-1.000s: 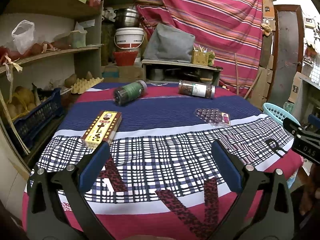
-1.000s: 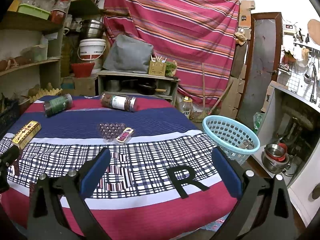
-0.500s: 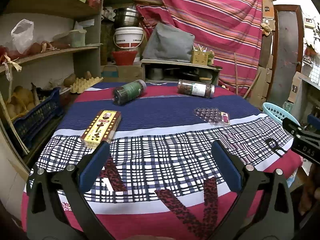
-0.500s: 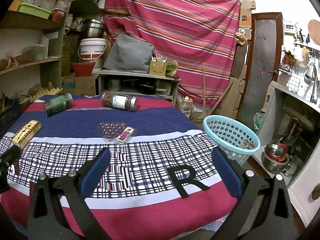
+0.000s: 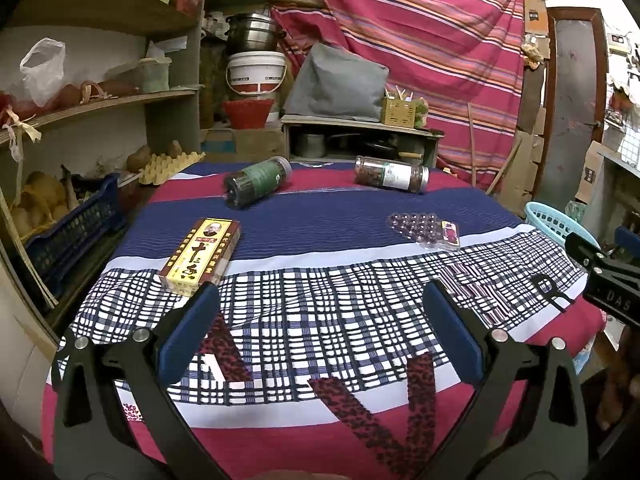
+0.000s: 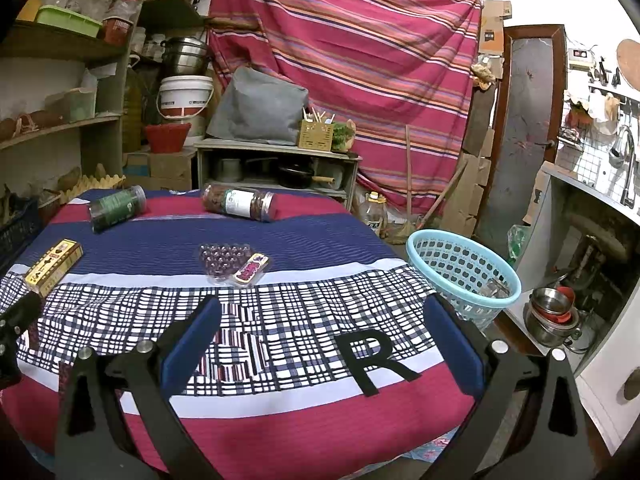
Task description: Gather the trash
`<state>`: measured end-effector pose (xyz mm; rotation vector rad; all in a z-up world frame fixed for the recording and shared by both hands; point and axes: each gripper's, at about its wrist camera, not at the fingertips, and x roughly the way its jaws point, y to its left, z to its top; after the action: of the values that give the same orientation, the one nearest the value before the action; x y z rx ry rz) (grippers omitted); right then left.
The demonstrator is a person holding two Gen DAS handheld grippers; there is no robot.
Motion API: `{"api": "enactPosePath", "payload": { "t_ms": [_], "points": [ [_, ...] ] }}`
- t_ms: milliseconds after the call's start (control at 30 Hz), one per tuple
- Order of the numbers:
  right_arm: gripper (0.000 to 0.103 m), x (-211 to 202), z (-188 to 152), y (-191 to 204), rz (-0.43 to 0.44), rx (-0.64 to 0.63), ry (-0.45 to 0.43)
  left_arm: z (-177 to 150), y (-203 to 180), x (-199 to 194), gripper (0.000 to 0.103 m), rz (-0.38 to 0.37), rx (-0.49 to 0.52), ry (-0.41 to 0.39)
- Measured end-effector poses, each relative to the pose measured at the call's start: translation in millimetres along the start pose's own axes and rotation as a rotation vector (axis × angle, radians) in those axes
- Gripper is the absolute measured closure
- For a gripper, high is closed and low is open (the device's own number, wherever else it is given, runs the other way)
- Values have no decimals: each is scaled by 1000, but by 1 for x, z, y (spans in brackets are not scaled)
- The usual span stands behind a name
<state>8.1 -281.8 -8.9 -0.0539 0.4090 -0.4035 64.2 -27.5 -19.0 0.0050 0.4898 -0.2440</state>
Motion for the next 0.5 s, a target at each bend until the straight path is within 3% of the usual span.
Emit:
{"api": "enactPosePath", "payload": {
  "t_ms": [500],
  "points": [
    [5,0,-1,0,1,-1,0,0,1,0,5,2,-2,-1]
  ]
}}
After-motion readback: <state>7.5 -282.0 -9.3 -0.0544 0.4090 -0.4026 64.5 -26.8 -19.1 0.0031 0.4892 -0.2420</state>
